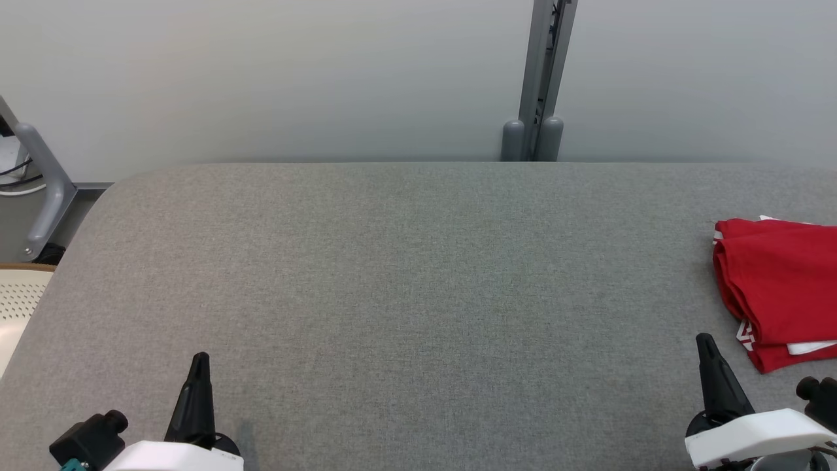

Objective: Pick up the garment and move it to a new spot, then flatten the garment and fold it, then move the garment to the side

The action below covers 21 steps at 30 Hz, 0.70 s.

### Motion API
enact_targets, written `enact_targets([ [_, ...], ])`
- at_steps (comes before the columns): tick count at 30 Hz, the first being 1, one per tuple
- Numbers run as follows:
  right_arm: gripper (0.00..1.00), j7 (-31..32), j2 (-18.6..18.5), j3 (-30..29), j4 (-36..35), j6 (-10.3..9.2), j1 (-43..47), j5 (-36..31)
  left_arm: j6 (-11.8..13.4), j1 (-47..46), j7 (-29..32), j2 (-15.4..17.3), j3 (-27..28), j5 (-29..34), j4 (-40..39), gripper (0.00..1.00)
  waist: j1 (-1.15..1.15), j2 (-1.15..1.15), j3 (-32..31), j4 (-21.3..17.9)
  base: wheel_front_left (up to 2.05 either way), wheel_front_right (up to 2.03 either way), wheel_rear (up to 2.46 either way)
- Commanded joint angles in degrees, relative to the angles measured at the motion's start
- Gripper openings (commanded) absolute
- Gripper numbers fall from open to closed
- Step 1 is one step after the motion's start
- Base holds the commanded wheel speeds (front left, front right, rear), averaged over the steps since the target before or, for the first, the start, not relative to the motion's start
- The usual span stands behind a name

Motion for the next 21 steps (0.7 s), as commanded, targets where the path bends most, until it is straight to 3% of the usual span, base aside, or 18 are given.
enact_targets([
  [1,0.00,0.5,-0.2,-0.4,-0.9,0.00,-1.5,1.5,-0.5,-2.0,0.3,0.4,0.4,-1.4,-0.7,0.00,0.00,0.00,0.0,0.0,0.00,0.00,0.00],
  [21,0.00,4.5,0.4,-2.5,-1.3,0.01,-2.6,16.1,-1.1,-4.2,4.4,0.5,1.7,-16.3,-0.3,0.00,0.00,0.00,0.2,-0.5,0.00,0.00,0.00],
])
